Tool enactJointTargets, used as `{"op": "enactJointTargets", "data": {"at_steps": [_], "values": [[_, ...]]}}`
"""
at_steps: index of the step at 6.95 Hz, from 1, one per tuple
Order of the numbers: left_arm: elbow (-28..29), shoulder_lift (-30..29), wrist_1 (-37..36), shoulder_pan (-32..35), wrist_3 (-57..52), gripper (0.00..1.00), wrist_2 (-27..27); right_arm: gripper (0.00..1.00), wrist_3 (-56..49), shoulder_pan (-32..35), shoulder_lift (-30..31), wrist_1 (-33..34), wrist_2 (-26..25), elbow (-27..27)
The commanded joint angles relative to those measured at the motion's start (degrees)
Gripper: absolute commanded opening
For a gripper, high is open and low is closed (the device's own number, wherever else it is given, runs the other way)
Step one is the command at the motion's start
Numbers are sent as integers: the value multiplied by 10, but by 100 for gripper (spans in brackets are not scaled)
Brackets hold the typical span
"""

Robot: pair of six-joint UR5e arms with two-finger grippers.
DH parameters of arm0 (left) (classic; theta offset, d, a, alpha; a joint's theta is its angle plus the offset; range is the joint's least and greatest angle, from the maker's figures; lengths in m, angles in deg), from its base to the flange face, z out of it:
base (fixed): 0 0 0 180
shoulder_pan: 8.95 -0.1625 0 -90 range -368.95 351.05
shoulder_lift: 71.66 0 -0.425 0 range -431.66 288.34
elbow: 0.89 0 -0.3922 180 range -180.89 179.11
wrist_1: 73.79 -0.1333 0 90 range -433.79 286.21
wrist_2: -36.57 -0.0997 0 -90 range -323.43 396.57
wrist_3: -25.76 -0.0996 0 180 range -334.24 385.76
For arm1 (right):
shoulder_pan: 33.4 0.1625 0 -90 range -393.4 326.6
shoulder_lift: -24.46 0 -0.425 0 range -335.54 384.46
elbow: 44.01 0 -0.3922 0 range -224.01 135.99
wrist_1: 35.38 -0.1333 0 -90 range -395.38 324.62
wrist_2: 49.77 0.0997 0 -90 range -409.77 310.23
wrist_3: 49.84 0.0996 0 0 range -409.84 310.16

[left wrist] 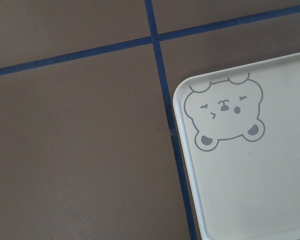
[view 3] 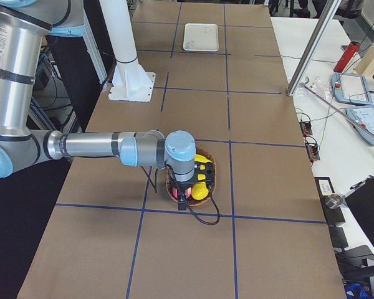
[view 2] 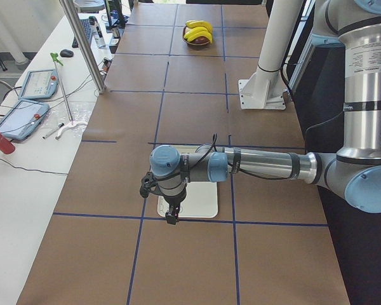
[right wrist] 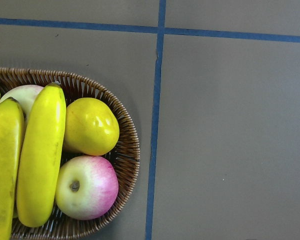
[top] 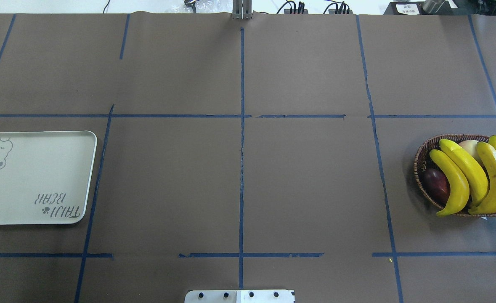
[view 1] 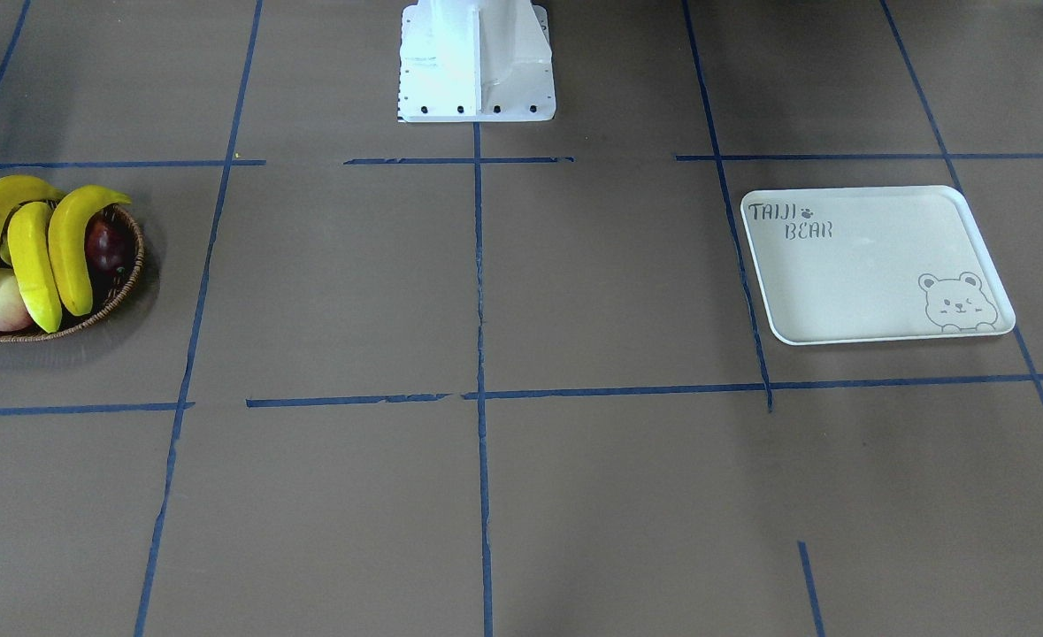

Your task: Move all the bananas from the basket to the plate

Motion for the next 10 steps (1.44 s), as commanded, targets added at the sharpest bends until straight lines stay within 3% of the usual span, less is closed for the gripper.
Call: {"op": "enactJointTargets", "data": {"at_steps": [1,3,4,6,8,10], "values": [[-1,0,0,0,-1,100,0,100,-1,-1,0,-5,1,-1],[3,-2,0,-1,0,100,1,100,4,-2,-1,-50,19,-2],[6,-4,1,-2,0,100,1,100,78,-19,-3,-70,46,-21],[6,-4,1,-2,0,100,2,100,249,-86,-1,-132,43,-74],[3,-4,1,-2,0,100,4,100,365,-146,9,-196,15,-82],[2,-4,1,-2,0,100,4,100,504,-225,58,-324,-48,-81]]}}
